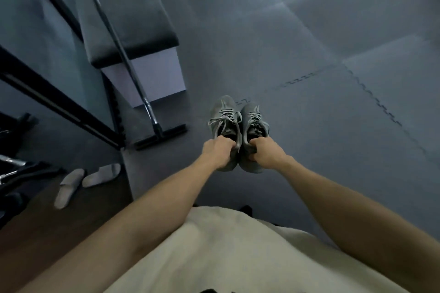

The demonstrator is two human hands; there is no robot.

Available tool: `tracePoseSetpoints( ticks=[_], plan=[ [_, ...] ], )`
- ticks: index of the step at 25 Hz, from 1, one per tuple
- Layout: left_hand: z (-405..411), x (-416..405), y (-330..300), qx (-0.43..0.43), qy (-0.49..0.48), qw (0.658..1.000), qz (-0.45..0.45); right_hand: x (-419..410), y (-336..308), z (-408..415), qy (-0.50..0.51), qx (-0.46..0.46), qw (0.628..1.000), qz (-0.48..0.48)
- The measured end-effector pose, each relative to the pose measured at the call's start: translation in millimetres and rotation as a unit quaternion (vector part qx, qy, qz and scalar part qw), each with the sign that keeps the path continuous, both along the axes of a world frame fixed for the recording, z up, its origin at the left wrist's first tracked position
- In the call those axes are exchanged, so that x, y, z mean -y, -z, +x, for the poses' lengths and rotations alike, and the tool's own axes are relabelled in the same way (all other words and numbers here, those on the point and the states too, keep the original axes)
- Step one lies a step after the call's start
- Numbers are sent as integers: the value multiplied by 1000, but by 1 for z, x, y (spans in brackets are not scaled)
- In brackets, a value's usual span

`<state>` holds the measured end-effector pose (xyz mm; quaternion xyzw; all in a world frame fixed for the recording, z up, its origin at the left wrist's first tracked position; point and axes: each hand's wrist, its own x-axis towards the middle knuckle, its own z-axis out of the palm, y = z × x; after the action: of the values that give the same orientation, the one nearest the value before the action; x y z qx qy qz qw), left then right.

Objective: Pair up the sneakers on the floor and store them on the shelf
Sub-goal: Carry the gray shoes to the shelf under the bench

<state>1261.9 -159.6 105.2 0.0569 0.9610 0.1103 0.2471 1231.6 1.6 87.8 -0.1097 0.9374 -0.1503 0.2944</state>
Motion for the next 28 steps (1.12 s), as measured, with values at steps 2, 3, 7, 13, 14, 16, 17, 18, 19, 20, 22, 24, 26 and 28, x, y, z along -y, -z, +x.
tracePoseSetpoints(
  ticks=[2, 3, 7, 13, 14, 16, 17, 18, 19, 20, 22, 24, 26, 28],
  plan=[
    [-37, -36, -1, -1, 17, 1000, -2, -36, 0, -36, 12, 2, 1000, 6],
    [-57, -49, -1, -2, 26, 1000, -5, -49, 0, -54, 15, 4, 1000, 6],
    [-141, -81, 5, 0, 38, 999, -25, -81, 6, -129, 30, -6, 1000, 5],
    [-312, -95, 26, -5, 44, 999, -17, -99, 22, -296, 45, 5, 999, -3],
    [-339, -94, 25, -2, 47, 999, -13, -99, 21, -323, 47, 10, 999, -1],
    [-394, -92, 20, 4, 45, 999, -9, -95, 15, -376, 52, 13, 999, -4],
    [-425, -91, 17, 6, 41, 999, -7, -94, 12, -407, 56, 13, 998, -7],
    [-453, -89, 14, 10, 37, 999, -4, -93, 10, -434, 56, 13, 998, -9],
    [-480, -87, 12, 12, 34, 999, -2, -91, 7, -461, 54, 13, 998, -9],
    [-507, -86, 12, 13, 32, 999, -2, -91, 6, -488, 54, 13, 998, -12],
    [-558, -85, 13, 13, 27, 1000, -2, -90, 6, -540, 53, 10, 998, -16],
    [-609, -83, 18, 11, 19, 1000, -5, -89, 8, -594, 41, 7, 999, -13],
    [-666, -86, 24, 18, 7, 1000, -13, -91, 13, -655, 32, 13, 999, -11],
    [-728, -91, 26, 19, -11, 1000, -15, -95, 16, -720, 27, 13, 999, -12]
  ],
)
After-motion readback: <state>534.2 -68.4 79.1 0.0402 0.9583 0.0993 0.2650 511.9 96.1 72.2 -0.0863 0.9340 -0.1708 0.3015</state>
